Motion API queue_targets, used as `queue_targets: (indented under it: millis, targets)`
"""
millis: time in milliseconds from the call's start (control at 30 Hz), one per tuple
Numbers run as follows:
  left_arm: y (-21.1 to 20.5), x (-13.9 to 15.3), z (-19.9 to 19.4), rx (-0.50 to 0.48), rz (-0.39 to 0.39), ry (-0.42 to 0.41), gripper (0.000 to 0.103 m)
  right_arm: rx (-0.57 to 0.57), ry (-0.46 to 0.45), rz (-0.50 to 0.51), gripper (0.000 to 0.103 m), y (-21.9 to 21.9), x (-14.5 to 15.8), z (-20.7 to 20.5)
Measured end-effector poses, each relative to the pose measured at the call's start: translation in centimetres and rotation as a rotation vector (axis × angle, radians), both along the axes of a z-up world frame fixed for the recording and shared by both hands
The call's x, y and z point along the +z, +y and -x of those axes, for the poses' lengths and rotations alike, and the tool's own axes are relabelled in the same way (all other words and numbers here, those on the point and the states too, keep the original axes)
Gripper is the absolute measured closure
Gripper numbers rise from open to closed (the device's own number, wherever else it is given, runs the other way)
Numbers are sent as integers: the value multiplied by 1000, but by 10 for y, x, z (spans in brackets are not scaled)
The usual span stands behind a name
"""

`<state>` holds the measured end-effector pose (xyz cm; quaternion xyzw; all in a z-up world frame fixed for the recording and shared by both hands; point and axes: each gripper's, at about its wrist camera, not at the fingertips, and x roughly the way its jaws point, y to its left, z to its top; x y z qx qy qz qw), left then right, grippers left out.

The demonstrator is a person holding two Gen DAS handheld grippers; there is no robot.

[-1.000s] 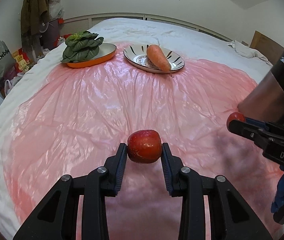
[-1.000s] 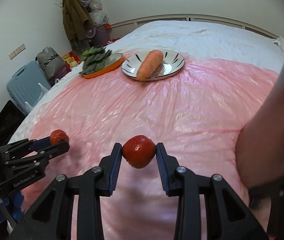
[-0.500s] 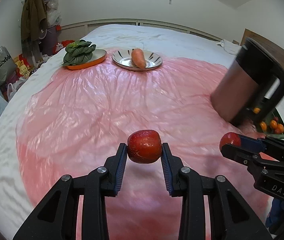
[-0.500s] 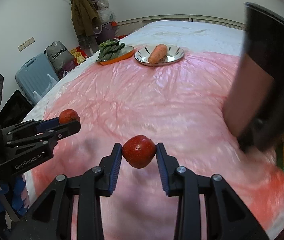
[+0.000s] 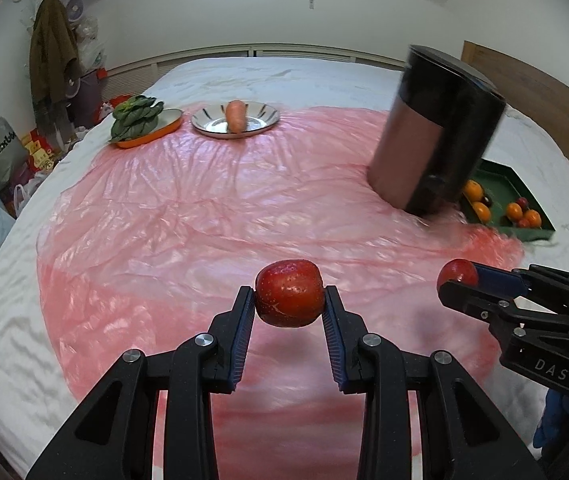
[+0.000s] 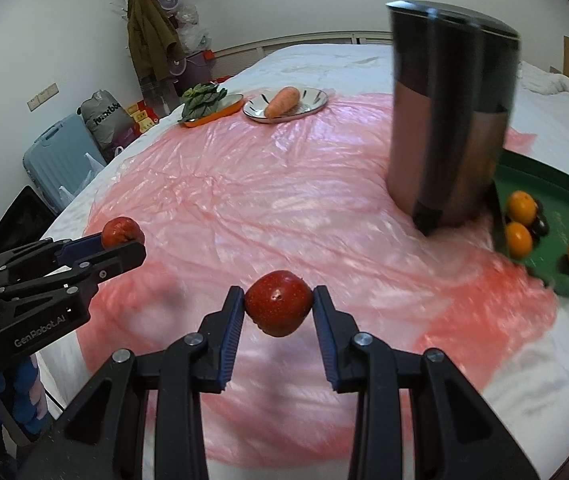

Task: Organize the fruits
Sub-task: 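Carry the apple with the left tool into the green tray while the right tool carries its apple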

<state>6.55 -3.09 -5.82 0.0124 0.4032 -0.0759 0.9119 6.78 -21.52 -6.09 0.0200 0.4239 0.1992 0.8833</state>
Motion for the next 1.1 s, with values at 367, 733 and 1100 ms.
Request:
queue_targets:
  millis: [367, 733, 1100]
  targets:
    - [-32, 6, 23, -35, -39, -11, 73, -22, -3, -8, 74, -22, -2, 23]
    - [-50, 12, 31, -61, -73, -20, 73, -52, -21, -30, 74, -41, 5, 36]
    - [-106, 17, 30, -147, -112, -17, 73, -144, -29, -48, 74, -99, 2, 46]
